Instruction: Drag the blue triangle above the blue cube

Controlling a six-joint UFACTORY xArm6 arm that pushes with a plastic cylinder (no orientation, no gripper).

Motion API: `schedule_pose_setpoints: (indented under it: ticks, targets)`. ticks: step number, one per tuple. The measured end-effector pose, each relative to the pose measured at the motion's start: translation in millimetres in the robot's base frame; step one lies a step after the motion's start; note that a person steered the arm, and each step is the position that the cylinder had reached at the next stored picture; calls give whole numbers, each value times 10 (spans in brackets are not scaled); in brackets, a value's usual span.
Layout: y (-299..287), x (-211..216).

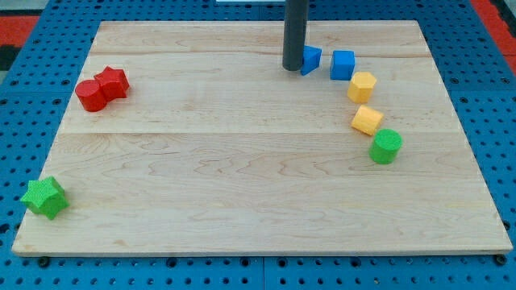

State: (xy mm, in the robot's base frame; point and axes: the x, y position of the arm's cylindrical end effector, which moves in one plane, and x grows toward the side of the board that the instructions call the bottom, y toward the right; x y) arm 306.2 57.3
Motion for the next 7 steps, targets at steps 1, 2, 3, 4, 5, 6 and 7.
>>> schedule_pose_setpoints:
  ticks: [1, 2, 3, 4, 5, 6, 7]
  targets:
    - [312, 2]
    - [562, -11]
    - [595, -100]
    - [595, -262]
    - [658, -497]
    - [568, -506]
    - [259, -511]
